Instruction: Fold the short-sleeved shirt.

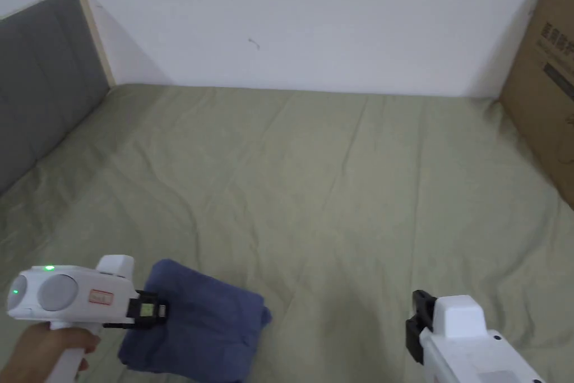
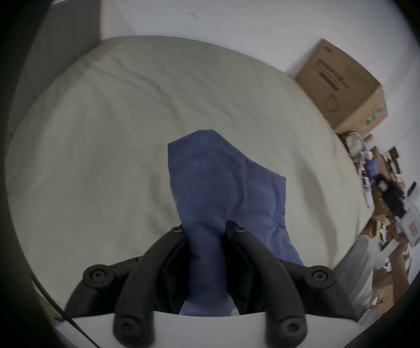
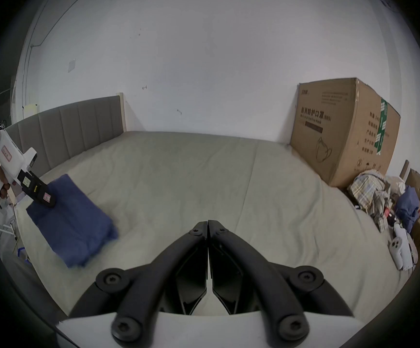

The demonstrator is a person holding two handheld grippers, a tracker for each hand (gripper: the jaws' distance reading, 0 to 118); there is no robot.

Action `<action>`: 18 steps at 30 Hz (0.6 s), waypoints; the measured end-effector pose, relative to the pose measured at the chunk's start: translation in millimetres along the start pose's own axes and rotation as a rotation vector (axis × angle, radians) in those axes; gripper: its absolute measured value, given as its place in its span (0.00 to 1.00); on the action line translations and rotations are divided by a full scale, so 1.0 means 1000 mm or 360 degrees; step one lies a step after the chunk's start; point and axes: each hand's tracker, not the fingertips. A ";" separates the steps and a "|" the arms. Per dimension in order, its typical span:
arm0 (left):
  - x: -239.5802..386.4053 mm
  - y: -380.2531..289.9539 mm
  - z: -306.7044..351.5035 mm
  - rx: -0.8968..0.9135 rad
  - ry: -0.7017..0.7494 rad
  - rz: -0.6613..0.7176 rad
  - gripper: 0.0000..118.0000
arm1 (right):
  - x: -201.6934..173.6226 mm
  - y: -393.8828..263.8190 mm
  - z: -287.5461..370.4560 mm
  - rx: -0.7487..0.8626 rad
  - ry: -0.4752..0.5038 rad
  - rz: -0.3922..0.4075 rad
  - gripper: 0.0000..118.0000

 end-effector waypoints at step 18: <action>-0.155 0.018 0.029 -0.0094 0.0449 0.0330 0.24 | -0.014 0.042 -0.033 0.0099 -0.0041 -0.0029 0.00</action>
